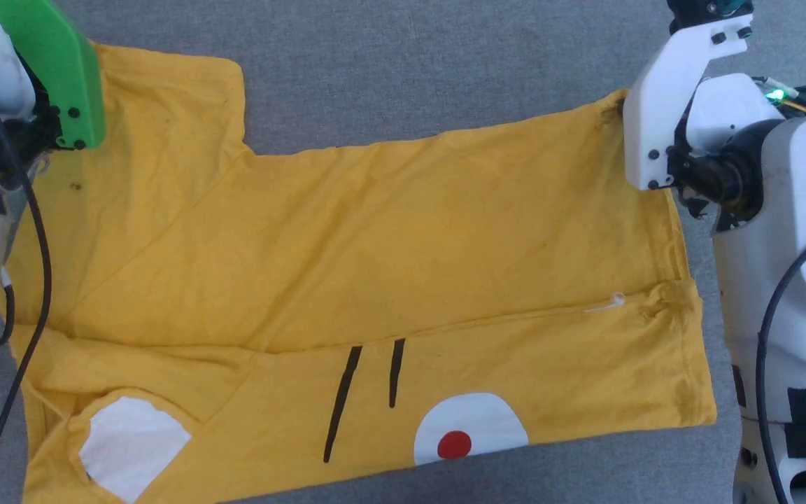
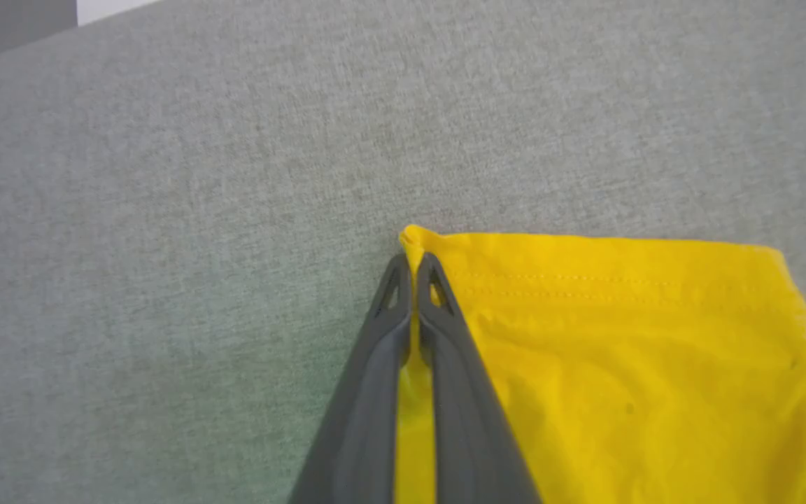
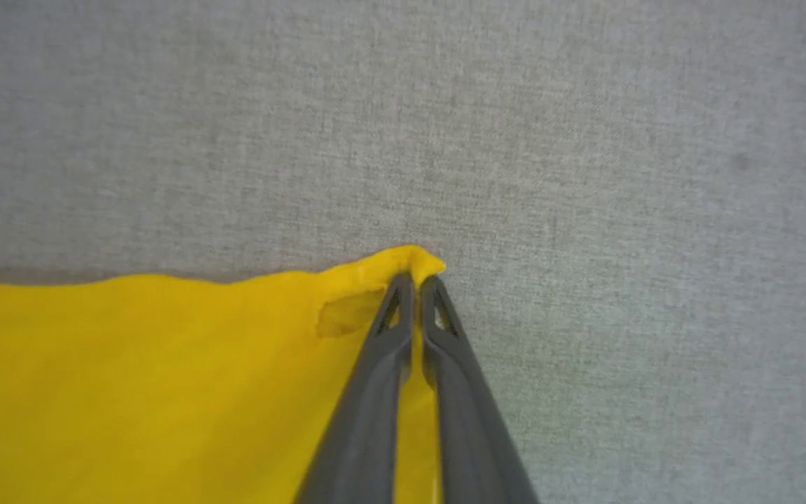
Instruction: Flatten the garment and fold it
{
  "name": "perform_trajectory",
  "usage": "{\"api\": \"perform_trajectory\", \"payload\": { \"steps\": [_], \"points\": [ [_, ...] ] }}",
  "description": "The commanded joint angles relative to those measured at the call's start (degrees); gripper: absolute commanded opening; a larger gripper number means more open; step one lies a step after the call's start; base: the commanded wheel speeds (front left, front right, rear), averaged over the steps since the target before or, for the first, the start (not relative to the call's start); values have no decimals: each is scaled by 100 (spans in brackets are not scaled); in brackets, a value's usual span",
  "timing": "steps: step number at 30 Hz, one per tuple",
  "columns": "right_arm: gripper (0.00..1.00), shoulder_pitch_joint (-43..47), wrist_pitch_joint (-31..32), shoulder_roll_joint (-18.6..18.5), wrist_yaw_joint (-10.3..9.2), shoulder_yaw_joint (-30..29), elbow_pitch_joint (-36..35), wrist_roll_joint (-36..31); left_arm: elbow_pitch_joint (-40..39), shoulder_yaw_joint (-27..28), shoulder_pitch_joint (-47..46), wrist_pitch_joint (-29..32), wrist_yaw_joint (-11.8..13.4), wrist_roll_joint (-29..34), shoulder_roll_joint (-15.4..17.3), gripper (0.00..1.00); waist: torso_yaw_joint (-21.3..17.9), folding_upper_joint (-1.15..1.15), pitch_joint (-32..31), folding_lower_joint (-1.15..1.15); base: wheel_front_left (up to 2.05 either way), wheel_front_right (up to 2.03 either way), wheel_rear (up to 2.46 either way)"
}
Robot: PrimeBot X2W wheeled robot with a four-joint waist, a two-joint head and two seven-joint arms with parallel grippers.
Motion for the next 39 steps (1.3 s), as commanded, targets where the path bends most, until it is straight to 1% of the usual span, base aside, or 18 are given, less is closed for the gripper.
{"api": "perform_trajectory", "payload": {
  "steps": [1, 3, 6, 7, 10, 14, 17, 20, 25, 26, 28, 32, 34, 39],
  "points": [
    [0, 203, -104, 23, -8, 68, 25, 45, -16, -43, 54, -285, -117, 130, 18, 0, 19, 0, -105, 0, 0, 0, 0],
    [0, 349, -386, 9, -8, 118, -78, 73, -88, -79, 161, -883, -252, 319, 71, 0, 49, 0, -239, 0, 0, 0, 0],
    [0, 673, -905, -65, -8, 214, -258, 129, -195, -20, 454, -1792, -349, 433, 72, 0, 116, 0, -488, 0, 0, 0, 0],
    [0, 818, -1171, -103, -8, 248, -338, 157, -248, 18, 614, -2127, -354, 450, 61, 0, 152, 0, -614, 0, 0, 0, 0],
    [0, 1199, -1902, -193, -8, 332, -524, 234, -443, 140, 1127, -2831, -336, 427, 77, 0, 224, 0, -914, 0, 0, 0, 0],
    [0, 1727, -2844, -261, -8, 277, -704, 365, -828, 317, 1960, -3479, -209, 317, 108, 0, 367, 0, -1353, 0, 0, 0, 0],
    [0, 2106, -3467, -298, -8, 178, -788, 397, -1218, 514, 2625, -3821, -23, 168, 120, 0, 466, 0, -1647, 0, 0, 0, 0],
    [0, 2472, -3820, -349, -8, 97, -787, 430, -1606, 707, 3285, -4018, 160, 1, 152, 0, 553, 0, -1898, 0, 0, 0, 0],
    [0, 3022, -3905, -403, -8, -28, -778, 508, -2160, 918, 4367, -4078, 475, -268, 168, 0, 656, 0, -2210, 0, 0, 0, 0],
    [0, 3323, -3812, -465, -8, -92, -781, 501, -2455, 1004, 5075, -4083, 688, -423, 131, 0, 692, 0, -2338, 0, 0, 0, 0],
    [0, 3497, -3716, -517, -8, -124, -781, 472, -2576, 989, 5474, -4076, 741, -549, 62, 0, 728, 0, -2387, 0, 0, 0, 0],
    [0, 3801, -3408, -635, -8, -128, -736, 391, -2641, 815, 6104, -4074, 714, -764, -132, 0, 784, 0, -2445, 0, 0, 0, 0],
    [0, 3900, -3265, -703, -8, -142, -689, 323, -2569, 689, 6302, -4075, 656, -838, -232, 0, 812, 0, -2447, 0, 0, 0, 0],
    [0, 4001, -2912, -791, -8, -138, -504, 166, -2190, 393, 6412, -4110, 449, -878, -420, 0, 876, 0, -2409, 0, 0, 0, 0]
  ]
}}
